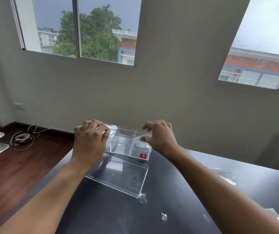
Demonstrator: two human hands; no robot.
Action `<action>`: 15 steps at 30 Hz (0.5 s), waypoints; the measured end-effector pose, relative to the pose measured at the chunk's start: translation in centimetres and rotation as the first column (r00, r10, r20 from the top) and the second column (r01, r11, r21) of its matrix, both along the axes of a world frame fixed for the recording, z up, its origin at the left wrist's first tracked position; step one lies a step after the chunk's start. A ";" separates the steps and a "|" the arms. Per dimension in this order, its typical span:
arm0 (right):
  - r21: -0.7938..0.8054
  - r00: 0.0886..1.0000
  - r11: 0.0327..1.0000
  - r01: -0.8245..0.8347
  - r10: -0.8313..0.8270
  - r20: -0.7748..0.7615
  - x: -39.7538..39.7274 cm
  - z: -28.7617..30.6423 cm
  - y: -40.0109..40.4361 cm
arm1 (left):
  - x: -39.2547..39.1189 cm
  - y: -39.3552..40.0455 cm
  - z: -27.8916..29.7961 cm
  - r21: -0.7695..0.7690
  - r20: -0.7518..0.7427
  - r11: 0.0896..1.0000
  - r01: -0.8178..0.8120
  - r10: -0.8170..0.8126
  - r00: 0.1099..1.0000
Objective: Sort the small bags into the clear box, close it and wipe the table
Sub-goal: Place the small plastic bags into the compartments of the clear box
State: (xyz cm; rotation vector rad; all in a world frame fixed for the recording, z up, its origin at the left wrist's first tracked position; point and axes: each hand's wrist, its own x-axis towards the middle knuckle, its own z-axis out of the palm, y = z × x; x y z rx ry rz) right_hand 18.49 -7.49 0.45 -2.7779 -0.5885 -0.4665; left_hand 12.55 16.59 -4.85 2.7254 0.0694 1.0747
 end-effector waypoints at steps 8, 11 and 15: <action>-0.205 0.968 0.947 -0.248 0.251 -0.009 -5.0 -1.4 -1.8 | -1.3 -0.2 0.4 0.034 -0.332 0.986 0.166 -0.146 0.932; -0.302 0.966 0.918 -0.257 0.256 -0.042 -4.4 -1.9 -2.1 | -1.0 0.5 0.0 0.010 -0.336 0.983 0.182 -0.168 0.927; -0.249 0.960 0.927 -0.281 0.272 -0.071 -3.2 -1.6 -1.5 | -1.1 1.7 -0.1 0.038 -0.208 0.985 0.171 -0.159 0.965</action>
